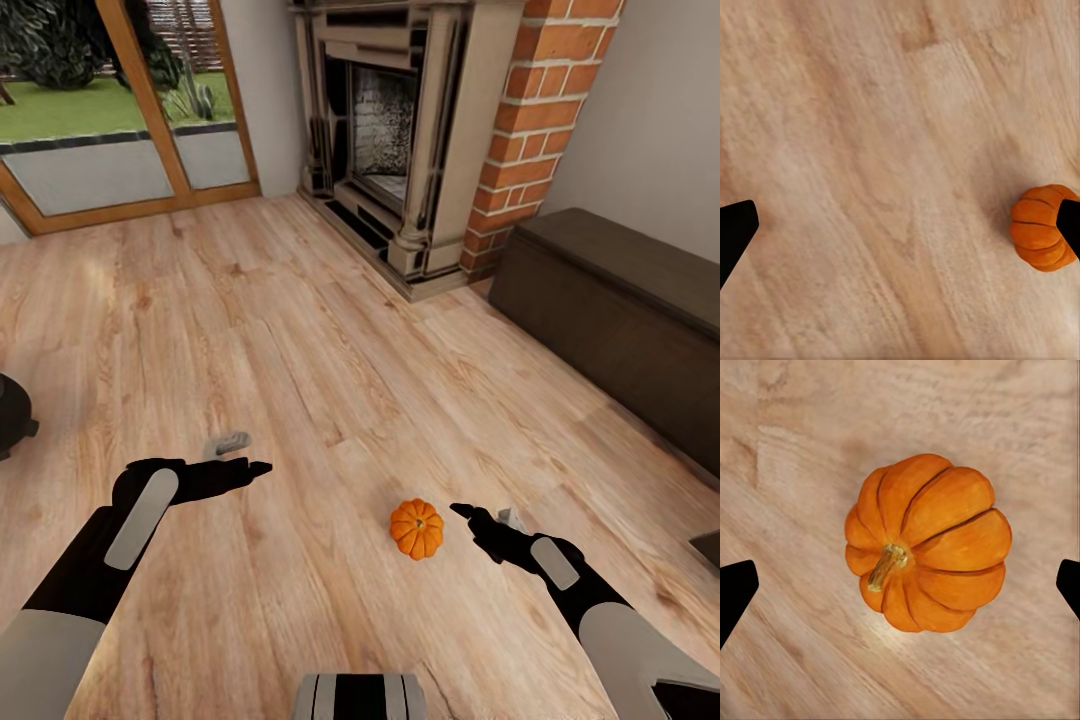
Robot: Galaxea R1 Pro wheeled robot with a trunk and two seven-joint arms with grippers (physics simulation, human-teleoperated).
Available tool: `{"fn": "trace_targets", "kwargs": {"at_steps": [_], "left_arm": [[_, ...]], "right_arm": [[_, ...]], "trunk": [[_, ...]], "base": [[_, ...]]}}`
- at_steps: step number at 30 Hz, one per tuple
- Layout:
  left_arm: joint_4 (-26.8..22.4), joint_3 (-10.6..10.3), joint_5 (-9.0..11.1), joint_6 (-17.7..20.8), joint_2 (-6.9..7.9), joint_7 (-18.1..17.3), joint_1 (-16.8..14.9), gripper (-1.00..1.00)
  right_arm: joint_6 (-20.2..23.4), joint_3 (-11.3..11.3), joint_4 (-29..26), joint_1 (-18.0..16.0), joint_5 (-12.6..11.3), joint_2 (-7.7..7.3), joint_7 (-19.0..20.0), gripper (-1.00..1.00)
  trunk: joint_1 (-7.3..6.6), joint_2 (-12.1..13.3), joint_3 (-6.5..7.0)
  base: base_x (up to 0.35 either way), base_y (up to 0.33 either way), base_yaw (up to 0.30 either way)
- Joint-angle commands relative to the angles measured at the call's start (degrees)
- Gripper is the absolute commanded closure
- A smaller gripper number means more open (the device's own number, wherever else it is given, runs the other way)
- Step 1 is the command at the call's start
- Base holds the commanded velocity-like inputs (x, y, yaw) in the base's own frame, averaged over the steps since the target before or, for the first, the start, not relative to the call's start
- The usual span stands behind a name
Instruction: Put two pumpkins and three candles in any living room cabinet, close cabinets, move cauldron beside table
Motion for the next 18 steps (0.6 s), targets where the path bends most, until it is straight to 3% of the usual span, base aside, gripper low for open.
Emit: {"fn": "trace_targets", "kwargs": {"at_steps": [1, 11, 18], "left_arm": [[-0.1, -0.1, 0.6, 0.1, 0.03, 0.6, 0.0, -1.0], [-0.1, -0.1, 0.6, 0.1, 0.02, 0.6, 0.0, -1.0], [-0.1, -0.1, 0.6, 0.1, 0.06, 0.6, 0.0, -1.0]], "right_arm": [[0.4, -0.4, 0.0, 0.0, 0.0, 0.03, 0.1, -1.0], [0.1, -0.4, 0.0, 0.0, 0.0, -0.02, 0.4, -1.0], [0.0, -0.4, 0.0, 0.0, 0.2, -0.25, 7.9, -1.0]], "trunk": [[0.01, 0.0, -0.27], [0.27, -0.2, -2.48], [0.45, -0.3, -4.04]], "base": [[0.0, 0.0, 0.0], [0.0, 0.0, 0.0], [0.0, 0.0, 0.0]]}}
